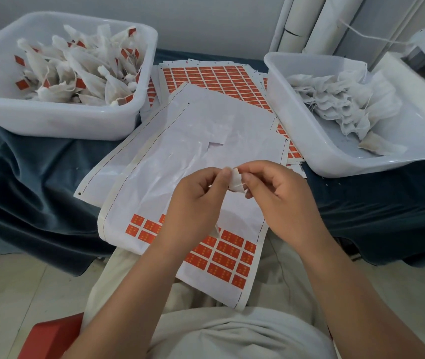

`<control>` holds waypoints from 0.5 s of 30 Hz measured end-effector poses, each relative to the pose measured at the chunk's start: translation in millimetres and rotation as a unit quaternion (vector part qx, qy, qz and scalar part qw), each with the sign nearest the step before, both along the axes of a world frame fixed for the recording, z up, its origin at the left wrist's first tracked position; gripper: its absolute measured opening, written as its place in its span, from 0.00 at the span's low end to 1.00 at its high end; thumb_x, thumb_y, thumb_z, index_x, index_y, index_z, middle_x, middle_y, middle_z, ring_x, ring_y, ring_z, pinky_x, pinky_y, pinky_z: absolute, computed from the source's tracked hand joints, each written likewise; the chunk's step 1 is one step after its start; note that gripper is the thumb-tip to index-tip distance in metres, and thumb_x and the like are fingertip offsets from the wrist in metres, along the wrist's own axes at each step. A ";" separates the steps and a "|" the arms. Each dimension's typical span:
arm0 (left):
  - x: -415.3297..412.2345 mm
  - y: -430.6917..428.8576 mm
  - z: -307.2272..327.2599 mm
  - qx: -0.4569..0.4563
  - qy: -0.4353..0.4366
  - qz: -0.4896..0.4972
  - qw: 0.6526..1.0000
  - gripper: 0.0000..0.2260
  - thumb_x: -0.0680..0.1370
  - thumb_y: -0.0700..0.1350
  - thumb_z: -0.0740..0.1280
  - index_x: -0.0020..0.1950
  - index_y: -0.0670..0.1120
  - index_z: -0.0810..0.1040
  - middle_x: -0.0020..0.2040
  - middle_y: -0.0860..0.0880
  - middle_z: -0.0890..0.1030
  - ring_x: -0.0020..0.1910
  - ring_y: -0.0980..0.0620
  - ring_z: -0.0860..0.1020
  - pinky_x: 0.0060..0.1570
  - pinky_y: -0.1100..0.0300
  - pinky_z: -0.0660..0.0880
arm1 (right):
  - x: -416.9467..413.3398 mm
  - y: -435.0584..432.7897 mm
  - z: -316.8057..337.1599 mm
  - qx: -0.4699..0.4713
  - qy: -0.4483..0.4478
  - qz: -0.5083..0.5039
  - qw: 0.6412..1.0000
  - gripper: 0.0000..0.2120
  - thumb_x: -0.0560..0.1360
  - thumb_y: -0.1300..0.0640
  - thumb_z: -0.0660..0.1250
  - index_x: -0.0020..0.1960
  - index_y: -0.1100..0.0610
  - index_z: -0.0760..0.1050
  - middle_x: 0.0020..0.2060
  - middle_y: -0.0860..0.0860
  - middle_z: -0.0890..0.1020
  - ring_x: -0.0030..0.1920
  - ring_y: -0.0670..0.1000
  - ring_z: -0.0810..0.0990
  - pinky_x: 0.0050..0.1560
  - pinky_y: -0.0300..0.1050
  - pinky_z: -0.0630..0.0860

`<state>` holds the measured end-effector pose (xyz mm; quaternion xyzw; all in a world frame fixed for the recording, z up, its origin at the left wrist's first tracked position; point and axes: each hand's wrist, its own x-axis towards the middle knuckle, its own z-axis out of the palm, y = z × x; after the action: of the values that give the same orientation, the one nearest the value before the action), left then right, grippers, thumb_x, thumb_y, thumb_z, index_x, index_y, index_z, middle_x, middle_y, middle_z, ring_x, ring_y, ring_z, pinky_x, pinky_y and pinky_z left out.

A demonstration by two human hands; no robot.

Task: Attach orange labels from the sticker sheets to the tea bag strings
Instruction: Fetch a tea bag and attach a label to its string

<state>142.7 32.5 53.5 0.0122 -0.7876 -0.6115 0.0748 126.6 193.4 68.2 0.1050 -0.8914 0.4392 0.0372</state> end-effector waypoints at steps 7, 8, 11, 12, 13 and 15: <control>0.2 -4.4 6.0 0.013 -0.046 0.008 0.999 0.13 0.82 0.60 0.65 0.39 0.68 0.83 0.42 0.71 0.82 0.42 0.63 0.82 0.30 0.67 0.77 | 0.5 0.5 -2.7 0.004 0.047 -0.018 0.999 0.10 0.83 0.50 0.67 0.63 0.47 0.83 0.53 0.39 0.86 0.54 0.38 0.82 0.53 0.25 0.75; 0.2 -4.7 6.5 0.011 -0.067 0.011 0.998 0.13 0.82 0.61 0.65 0.39 0.66 0.83 0.41 0.70 0.82 0.41 0.64 0.81 0.30 0.67 0.77 | 0.2 0.7 -2.9 0.000 0.051 -0.019 0.999 0.10 0.83 0.50 0.67 0.63 0.47 0.83 0.53 0.39 0.86 0.54 0.37 0.82 0.53 0.26 0.76; -0.4 -5.6 6.4 0.039 -0.137 -0.001 0.990 0.18 0.81 0.64 0.63 0.38 0.63 0.86 0.30 0.62 0.80 0.28 0.64 0.78 0.33 0.64 0.72 | -0.3 0.4 -4.7 -0.018 0.051 -0.019 0.998 0.10 0.83 0.50 0.67 0.62 0.46 0.82 0.51 0.35 0.84 0.54 0.35 0.82 0.52 0.25 0.76; -0.2 -6.2 6.6 0.059 -0.158 -0.008 0.986 0.18 0.81 0.66 0.62 0.39 0.63 0.86 0.30 0.59 0.80 0.25 0.62 0.76 0.34 0.63 0.72 | -0.4 0.6 -5.0 -0.025 0.051 -0.019 0.998 0.10 0.83 0.51 0.67 0.62 0.45 0.82 0.51 0.34 0.83 0.54 0.35 0.82 0.52 0.25 0.76; -0.1 -6.7 7.0 0.083 -0.177 -0.012 0.981 0.19 0.81 0.66 0.61 0.40 0.64 0.86 0.31 0.55 0.81 0.24 0.60 0.73 0.34 0.62 0.72 | -0.6 0.7 -5.1 -0.033 0.052 -0.020 0.998 0.10 0.83 0.51 0.67 0.63 0.45 0.82 0.51 0.33 0.83 0.54 0.35 0.82 0.51 0.25 0.76; -0.3 -8.2 7.8 0.144 -0.208 -0.018 0.967 0.21 0.83 0.65 0.59 0.41 0.61 0.87 0.38 0.46 0.85 0.24 0.58 0.71 0.33 0.60 0.72 | -0.6 1.2 -5.0 -0.051 0.057 -0.026 0.997 0.10 0.83 0.52 0.68 0.63 0.45 0.82 0.51 0.33 0.84 0.53 0.36 0.83 0.51 0.26 0.77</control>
<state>142.4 24.2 61.3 0.1353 -0.6899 -0.7035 -0.1042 125.9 194.6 63.3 0.1050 -0.8666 0.4764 0.1047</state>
